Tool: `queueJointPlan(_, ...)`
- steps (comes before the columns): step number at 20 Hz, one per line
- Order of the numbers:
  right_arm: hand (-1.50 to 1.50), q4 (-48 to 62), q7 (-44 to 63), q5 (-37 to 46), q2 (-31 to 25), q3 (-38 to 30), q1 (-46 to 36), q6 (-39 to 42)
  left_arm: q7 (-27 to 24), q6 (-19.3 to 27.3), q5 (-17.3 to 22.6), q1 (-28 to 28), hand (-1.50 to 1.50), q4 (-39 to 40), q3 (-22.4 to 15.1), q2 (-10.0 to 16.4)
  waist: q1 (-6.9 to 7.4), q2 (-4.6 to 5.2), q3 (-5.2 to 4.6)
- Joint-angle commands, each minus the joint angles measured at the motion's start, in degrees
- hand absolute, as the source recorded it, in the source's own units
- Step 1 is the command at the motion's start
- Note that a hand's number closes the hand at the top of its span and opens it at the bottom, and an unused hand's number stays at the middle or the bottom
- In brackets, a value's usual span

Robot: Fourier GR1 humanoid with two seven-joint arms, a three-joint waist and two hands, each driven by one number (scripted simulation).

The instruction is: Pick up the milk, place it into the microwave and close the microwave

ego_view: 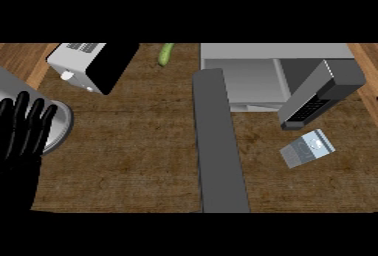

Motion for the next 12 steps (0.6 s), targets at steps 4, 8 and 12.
queueJointPlan(4, -1.50, 1.53, 1.82, -2.63, -0.03, -3.38, 1.82, 2.51, 3.88, -2.87, 5.87, 8.88, -1.50, -9.55, 1.11, -0.48, 0.32, 0.15, -0.14)
queueJointPlan(8, -1.50, 3.11, -0.42, 1.48, 0.99, -3.71, 4.90, 3.03, 3.22, -8.53, 14.45, 15.06, -1.50, -12.11, 7.58, 2.12, 0.52, 0.13, -0.15)
queueJointPlan(12, -1.50, 6.48, -4.69, 1.93, 0.76, -5.92, 6.33, 6.79, -0.64, -11.84, 12.52, 19.36, -1.50, -13.13, 7.98, -0.35, 0.44, 0.13, -0.14)
